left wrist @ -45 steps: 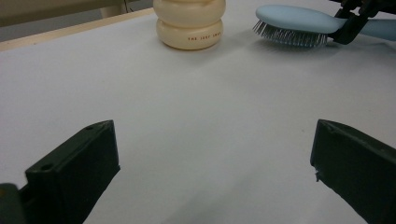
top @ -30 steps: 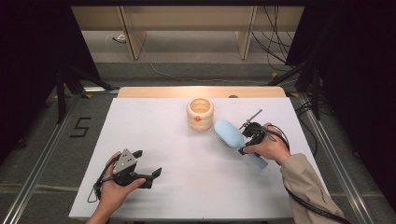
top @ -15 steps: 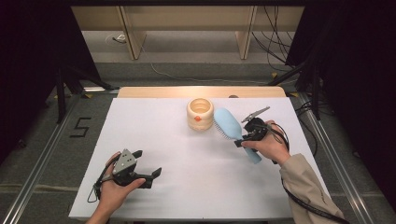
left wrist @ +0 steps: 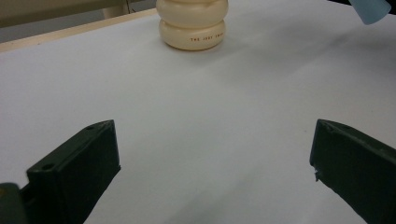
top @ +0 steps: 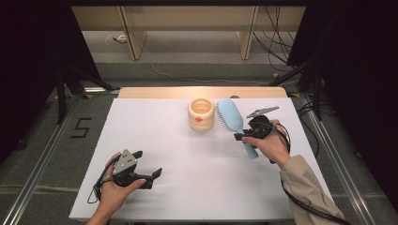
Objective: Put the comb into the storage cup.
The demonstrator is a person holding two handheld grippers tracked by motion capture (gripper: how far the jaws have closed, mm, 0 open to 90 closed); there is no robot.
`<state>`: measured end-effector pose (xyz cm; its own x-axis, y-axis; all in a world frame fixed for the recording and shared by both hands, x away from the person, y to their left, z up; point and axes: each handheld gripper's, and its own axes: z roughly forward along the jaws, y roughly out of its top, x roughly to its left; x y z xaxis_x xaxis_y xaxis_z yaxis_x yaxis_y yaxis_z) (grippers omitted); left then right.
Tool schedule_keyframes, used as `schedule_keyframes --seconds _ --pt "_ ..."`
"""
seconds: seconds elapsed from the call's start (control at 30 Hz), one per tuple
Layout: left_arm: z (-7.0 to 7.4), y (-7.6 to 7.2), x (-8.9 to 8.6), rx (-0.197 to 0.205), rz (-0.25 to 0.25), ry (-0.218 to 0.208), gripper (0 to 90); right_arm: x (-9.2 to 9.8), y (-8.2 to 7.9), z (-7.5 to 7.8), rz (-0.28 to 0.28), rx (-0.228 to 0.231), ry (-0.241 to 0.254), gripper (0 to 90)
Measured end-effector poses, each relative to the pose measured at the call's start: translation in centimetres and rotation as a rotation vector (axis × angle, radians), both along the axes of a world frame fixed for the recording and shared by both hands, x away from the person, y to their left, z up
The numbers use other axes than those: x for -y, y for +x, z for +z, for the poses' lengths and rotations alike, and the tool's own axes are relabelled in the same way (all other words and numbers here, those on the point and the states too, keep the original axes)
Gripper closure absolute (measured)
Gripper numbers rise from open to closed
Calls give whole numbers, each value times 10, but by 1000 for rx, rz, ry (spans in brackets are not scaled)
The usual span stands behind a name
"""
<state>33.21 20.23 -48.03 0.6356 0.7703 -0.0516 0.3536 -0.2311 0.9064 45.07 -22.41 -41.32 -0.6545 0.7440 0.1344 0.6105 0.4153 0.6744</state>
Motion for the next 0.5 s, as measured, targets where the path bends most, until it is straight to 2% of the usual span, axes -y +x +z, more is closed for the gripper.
schedule_keyframes --seconds 0.37,0.5 --pt "0 0 1 1 -1 2 10 0 -2 2 -34 40 48 702" --pt "0 0 1 0 -2 -1 12 -2 -3 2 -50 61 82 702"
